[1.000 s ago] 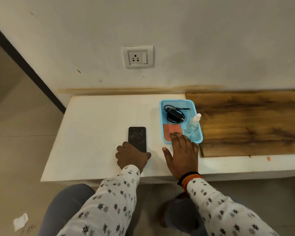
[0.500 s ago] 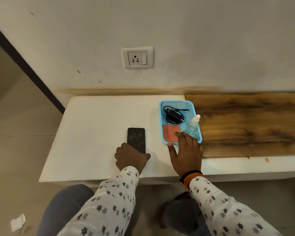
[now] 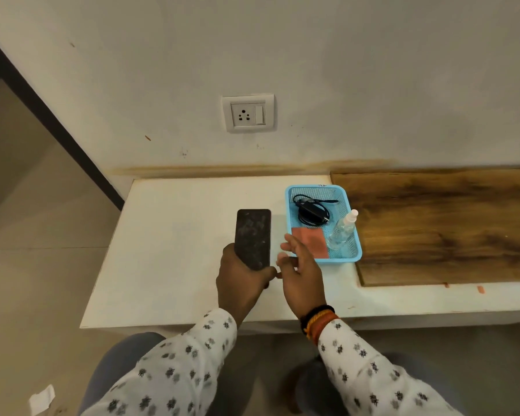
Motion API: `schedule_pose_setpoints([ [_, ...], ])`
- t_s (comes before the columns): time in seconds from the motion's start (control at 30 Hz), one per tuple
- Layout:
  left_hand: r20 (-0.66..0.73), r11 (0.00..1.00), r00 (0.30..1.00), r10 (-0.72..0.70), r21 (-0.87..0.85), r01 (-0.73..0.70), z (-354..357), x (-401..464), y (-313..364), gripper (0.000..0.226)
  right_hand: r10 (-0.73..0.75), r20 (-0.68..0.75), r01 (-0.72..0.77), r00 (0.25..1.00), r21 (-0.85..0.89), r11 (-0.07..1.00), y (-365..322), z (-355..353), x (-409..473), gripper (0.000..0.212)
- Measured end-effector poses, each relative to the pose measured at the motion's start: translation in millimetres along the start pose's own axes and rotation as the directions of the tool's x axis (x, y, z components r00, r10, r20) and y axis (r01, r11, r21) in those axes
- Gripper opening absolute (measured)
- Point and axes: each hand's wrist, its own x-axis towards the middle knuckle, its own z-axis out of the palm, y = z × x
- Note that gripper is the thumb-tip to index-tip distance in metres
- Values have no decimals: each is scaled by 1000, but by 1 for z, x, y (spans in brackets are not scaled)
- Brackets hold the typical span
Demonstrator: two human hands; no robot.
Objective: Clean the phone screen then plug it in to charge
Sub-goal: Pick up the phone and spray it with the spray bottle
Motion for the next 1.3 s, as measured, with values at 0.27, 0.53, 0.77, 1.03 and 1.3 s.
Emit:
schedule_pose_setpoints([
  [0.27,25,944,985,172,-291,-157,-22,-10,31,78,169,211,-248,963,442,862,-34,-5,-1,33],
  [0.53,154,913,970,190,-391,-117,-37,-11,44,79,90,255,-215,963,516,829,-47,-12,-1,38],
  [0.77,522,509,850,-76,-712,483,-44,2,51,57,39,220,-143,975,485,863,-53,-16,-3,45],
  [1.03,659,313,739,137,-737,599,-33,11,29,56,-27,235,-63,972,367,928,-52,-25,-2,49],
  [1.3,633,237,750,192,-772,590,-28,15,25,57,-33,-251,49,967,58,997,-15,-49,13,9],
])
